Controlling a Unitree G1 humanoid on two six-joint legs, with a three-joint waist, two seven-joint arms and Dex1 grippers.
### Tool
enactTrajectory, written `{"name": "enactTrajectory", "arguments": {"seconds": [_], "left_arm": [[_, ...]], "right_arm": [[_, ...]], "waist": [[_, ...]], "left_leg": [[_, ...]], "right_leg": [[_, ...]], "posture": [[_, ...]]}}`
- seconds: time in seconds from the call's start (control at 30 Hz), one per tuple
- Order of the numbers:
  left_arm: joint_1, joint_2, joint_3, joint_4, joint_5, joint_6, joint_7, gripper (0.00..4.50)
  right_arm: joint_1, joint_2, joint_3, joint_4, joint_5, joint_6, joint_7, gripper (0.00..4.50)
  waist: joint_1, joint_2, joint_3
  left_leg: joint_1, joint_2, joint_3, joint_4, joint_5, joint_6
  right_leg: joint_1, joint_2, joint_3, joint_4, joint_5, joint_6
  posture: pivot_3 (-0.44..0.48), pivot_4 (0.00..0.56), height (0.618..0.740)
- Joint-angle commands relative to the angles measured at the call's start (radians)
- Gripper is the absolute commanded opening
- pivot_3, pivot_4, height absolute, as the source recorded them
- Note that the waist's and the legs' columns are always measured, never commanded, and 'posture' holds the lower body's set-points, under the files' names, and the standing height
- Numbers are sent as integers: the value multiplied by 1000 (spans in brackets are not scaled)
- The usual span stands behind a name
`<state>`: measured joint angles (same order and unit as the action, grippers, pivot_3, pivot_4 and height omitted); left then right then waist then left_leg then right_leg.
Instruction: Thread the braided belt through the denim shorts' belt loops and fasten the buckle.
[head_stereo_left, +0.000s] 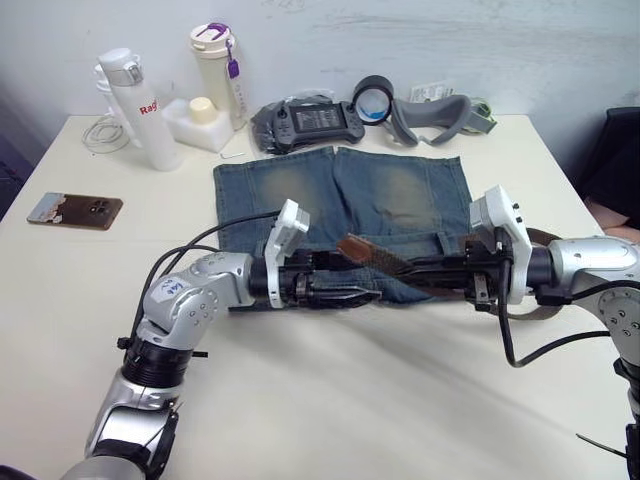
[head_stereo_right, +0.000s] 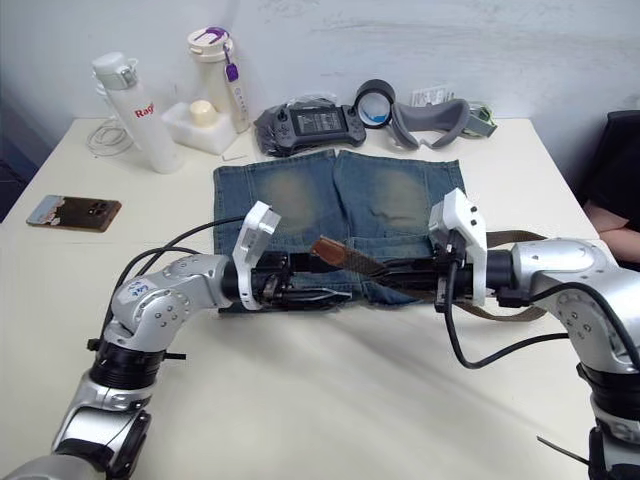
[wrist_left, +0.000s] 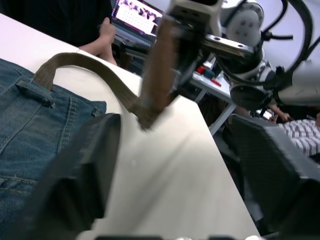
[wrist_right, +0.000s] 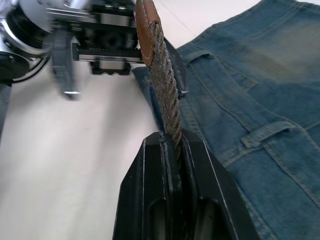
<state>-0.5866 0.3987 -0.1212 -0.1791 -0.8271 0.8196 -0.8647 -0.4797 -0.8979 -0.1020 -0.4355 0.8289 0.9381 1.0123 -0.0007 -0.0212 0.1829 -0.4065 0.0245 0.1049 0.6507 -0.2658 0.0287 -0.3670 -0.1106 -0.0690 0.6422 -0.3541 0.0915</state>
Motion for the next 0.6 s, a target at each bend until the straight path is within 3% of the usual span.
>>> {"name": "enactTrajectory", "arguments": {"seconds": [0.03, 0.17, 0.37, 0.47, 0.6], "left_arm": [[-21, -20, 35, -17, -26, 1, -2, 1831], [-23, -53, 58, -14, -48, 18, 5, 18], [-24, -109, 67, -7, -50, 36, 27, 18], [-28, -139, 68, 3, -52, 48, 46, 0], [-50, -182, 89, 53, -68, 118, 121, 0]], "right_arm": [[-2, -13, -52, -38, 42, 10, -18, 0], [9, -22, -55, -42, 49, 18, -27, 0], [24, -24, -71, -37, 51, 33, -73, 0], [60, -18, -124, -29, 76, 49, -114, 1122], [153, 29, -296, -1, 149, 55, -198, 3139]], "waist": [[0, 0, 0], [-1, 0, 0], [0, 0, 0], [3, 0, 0], [11, 0, 0]], "left_leg": [[0, 0, 0, 0, 0, 0], [0, 0, 0, 0, 0, 0], [0, 0, 0, 0, 0, 0], [0, 0, 0, 0, 0, 0], [0, 0, -3, 1, 0, 0]], "right_leg": [[0, 0, 0, 0, 0, 0], [0, 0, 0, 0, 0, 0], [0, 0, 0, 0, 0, 0], [1, 0, 0, -1, 0, 0], [4, 0, -3, -5, 0, 1]], "posture": [[0, 150, 740], [0, 150, 740], [0, 150, 740], [0, 150, 740], [0, 150, 740]]}}
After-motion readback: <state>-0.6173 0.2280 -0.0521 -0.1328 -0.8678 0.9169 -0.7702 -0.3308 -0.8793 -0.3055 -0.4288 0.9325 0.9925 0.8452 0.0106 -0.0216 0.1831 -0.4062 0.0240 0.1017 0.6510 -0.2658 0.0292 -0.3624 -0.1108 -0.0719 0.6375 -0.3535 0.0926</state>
